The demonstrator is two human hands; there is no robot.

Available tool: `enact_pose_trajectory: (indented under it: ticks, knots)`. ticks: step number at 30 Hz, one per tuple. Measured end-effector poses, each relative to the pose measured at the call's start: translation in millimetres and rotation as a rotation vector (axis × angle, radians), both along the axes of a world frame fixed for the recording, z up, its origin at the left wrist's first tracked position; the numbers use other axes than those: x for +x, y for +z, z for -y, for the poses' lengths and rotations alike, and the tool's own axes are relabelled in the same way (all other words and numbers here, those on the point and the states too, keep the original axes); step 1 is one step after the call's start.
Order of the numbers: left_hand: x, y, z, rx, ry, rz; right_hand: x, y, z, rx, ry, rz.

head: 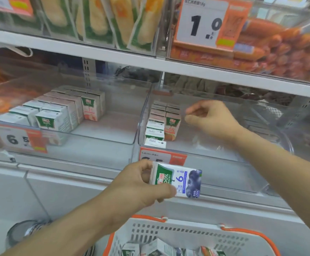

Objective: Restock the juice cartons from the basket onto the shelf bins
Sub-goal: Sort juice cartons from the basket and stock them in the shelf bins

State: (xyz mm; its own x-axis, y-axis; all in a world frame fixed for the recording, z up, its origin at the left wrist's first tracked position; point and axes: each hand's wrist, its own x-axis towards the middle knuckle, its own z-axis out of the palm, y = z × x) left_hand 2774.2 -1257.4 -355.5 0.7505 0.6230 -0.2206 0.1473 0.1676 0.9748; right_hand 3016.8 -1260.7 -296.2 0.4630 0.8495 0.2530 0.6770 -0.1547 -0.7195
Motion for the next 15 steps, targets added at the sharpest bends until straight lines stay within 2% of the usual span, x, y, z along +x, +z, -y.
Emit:
enact_pose_trajectory:
  ticks: [2, 4, 6, 11, 15]
  knots:
    - [5, -1, 2, 0.02, 0.006, -0.002, -15, 14, 36, -0.064, 0.216, -0.161]
    - [11, -1, 3, 0.049, 0.008, -0.005, -22, 18, 69, -0.193, 0.401, -0.215]
    - [18, -1, 5, 0.076, 0.005, -0.006, -24, 17, 94, -0.28, 0.475, -0.223]
    - [37, 1, 17, 0.152, -0.028, 0.008, -24, -2, 138, -0.3, 0.451, -0.16]
    - [57, 2, 36, 0.239, -0.054, 0.053, -22, -21, 166, -0.142, 0.288, -0.151]
